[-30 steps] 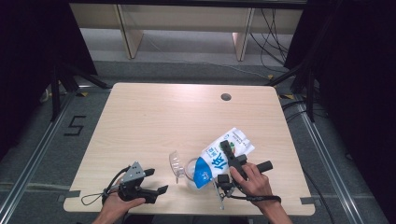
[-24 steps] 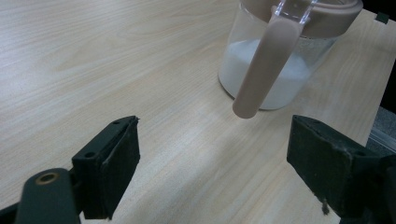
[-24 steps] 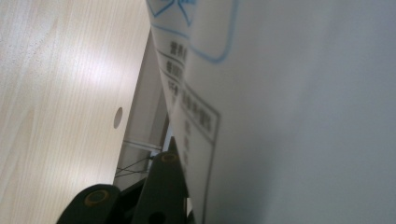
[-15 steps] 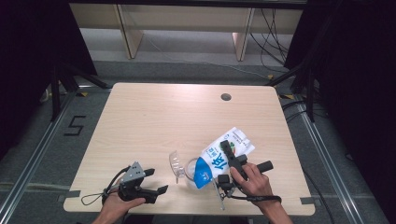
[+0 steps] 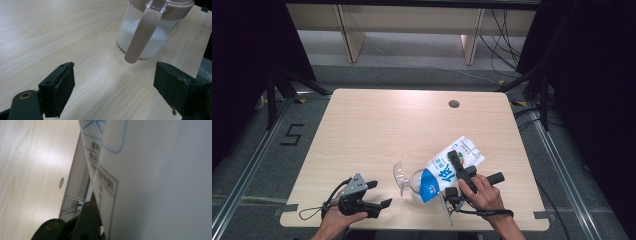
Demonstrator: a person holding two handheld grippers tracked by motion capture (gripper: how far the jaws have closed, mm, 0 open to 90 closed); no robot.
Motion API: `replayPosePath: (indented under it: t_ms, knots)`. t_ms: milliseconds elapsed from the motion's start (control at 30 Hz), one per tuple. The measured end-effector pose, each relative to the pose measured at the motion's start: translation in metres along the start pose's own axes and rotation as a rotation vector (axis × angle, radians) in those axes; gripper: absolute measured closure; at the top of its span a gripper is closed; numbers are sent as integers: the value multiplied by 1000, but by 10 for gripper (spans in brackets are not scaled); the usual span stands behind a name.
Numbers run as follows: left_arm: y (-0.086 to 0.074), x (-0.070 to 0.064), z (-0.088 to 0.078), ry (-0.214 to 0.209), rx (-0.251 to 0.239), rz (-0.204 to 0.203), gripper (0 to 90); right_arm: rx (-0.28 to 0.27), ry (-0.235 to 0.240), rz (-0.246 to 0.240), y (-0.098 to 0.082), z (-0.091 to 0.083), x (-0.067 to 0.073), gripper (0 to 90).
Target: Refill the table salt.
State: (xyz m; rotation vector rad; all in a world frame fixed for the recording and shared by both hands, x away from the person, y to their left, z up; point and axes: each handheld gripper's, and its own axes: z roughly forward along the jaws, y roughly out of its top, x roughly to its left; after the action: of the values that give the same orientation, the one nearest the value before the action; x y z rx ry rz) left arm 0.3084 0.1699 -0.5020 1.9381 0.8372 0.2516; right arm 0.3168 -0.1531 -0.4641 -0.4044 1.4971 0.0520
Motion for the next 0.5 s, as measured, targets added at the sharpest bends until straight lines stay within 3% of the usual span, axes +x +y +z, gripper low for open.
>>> replayPosePath:
  t_ms: [500]
  knots:
    - [0,0,0,-2,-2,-2,167,10,15,21,0,-1,1,762]
